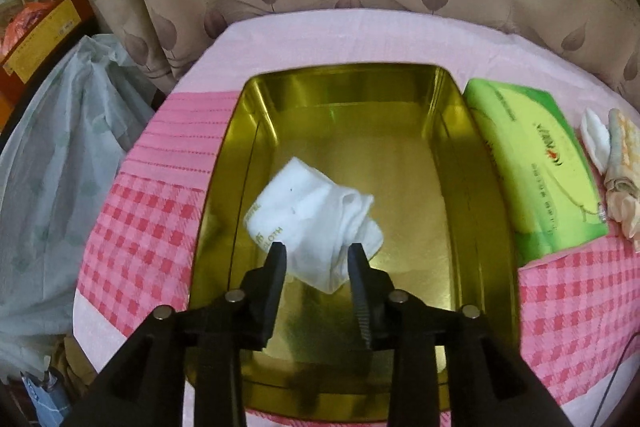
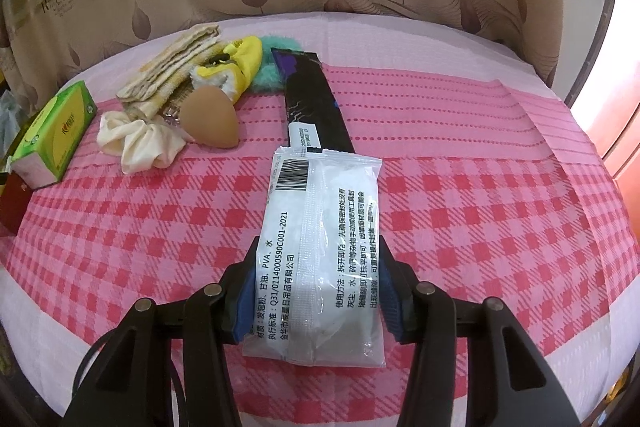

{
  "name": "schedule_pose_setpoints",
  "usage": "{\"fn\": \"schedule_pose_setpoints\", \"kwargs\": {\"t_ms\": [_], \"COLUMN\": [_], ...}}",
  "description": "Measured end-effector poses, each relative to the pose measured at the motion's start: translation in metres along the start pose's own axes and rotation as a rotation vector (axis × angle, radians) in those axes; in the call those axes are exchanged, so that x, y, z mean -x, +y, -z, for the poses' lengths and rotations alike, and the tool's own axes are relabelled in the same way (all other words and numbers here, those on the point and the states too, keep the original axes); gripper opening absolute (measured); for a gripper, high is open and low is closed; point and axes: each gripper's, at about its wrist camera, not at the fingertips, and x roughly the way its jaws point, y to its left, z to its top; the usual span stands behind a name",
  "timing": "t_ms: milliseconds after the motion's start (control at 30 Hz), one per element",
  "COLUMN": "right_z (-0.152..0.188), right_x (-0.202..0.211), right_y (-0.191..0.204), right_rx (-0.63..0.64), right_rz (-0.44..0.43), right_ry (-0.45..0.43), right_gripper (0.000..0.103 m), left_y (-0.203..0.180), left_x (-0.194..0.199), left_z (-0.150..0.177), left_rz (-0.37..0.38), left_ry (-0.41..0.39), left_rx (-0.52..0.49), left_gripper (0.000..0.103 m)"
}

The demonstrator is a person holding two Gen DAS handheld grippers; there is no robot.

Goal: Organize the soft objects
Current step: 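Carry the white sock with the left tool and drop it into the gold tin, then carry the white packet with the right tool and release it into the gold tin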

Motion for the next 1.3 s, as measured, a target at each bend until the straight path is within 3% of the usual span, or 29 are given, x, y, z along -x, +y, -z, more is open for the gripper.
{"fn": "schedule_pose_setpoints", "kwargs": {"t_ms": [300,500,967,1300], "right_z": [-0.002,-0.018,-0.054,-0.052], "right_x": [0.028,0.046,0.065,0.052], "right_y": [0.002,0.033,0.216,0.341], "right_rx": [0.000,0.063,0.365,0.546], "right_rz": [0.003,-0.047,-0.349,-0.478], "right_ry": [-0.057,-0.104,-0.153,-0.120], "right_gripper": [0.047,0.047,0.046,0.046], "left_y": [-0.010,-0.021,0.022,0.062], "left_x": [0.031,0.039,0.058,0.052], "left_z": [0.005,0.014,0.025,0.024], "left_rz": [0.023,0.013,0.009,-0.033], "left_ry": [-0.071,-0.078,-0.104,-0.093], "left_rx": [0.010,-0.001,0.159,0.278], "left_gripper": [0.034,0.034,0.034,0.034]}}
